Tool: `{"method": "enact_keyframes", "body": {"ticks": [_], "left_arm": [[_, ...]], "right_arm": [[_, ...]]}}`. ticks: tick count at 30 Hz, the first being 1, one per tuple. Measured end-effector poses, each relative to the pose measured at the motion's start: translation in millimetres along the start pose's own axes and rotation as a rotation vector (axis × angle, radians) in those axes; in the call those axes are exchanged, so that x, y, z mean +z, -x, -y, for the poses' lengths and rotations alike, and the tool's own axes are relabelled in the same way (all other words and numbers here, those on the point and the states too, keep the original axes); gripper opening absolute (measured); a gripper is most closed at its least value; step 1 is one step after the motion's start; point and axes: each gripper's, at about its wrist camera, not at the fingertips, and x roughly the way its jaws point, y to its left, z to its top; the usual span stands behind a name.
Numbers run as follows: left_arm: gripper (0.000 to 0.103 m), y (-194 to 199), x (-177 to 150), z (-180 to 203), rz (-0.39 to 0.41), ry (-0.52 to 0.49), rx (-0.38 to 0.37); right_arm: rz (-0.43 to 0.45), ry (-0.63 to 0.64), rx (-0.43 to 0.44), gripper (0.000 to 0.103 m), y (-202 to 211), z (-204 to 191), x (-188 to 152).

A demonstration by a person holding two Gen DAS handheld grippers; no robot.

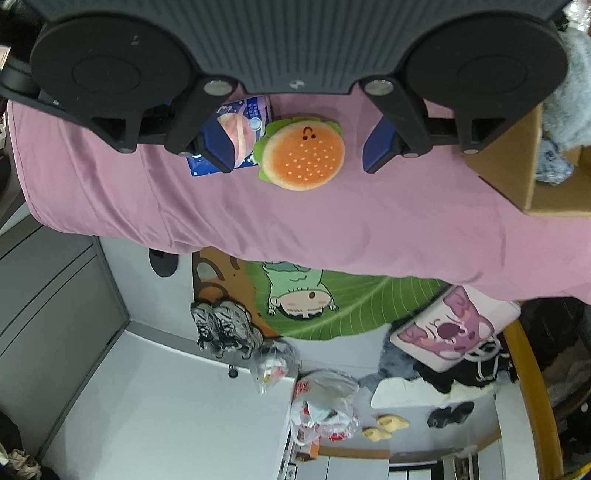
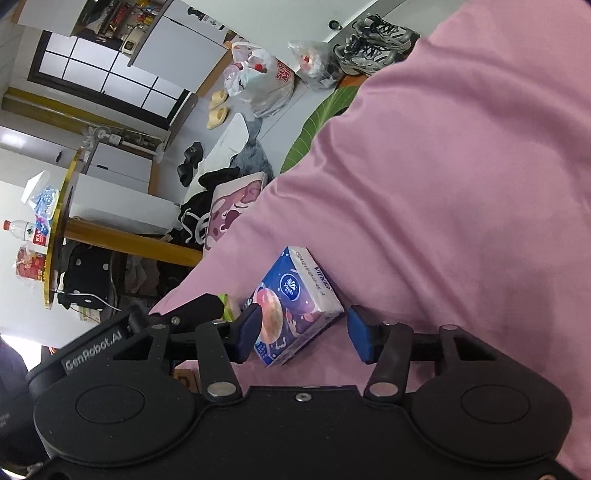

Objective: Organize soft objects
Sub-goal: 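Grasp the burger plush with the left gripper while the right grasps the tissue pack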

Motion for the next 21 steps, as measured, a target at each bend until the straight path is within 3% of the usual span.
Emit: {"method": "enact_keyframes", "body": {"ticks": [5,7,9,10,12,13,21], "left_arm": [[0.076,-16.7,2.8,-4.4,-0.043,0.036,-0.010],[0.071,-23.3,3.1,-7.6,-0.062,0.055,0.002],[0.057,-31.0,2.2,-11.2,-0.094,0.081,0.002],[0.056,-34.6,1.7,-14.4,-0.115,0.105,-0.011],[0.055,-36.4,0.3,-19.3,-0.120,0.141,-0.021],[0.054,-36.8,0.0,-18.9,-0.119,0.138,-0.022],[0.049,-31.2,0.4,-17.4,-0.137,0.132,-0.016]], "right_arm": [[0.001,0.006,0.012,0.052,-1.0,-1.8,-1.3],[0.003,0.003,0.019,0.052,-2.7,-1.9,-0.8],[0.008,-0.001,0.031,0.053,-6.0,-0.1,1.7],[0.014,-0.005,0.045,0.052,-8.1,0.2,2.9],[0.020,0.001,0.050,0.047,-10.1,-0.6,2.4],[0.021,0.011,0.035,0.035,-9.9,-0.1,1.1],[0.034,0.033,0.033,0.024,13.6,-3.3,-7.6]]}}
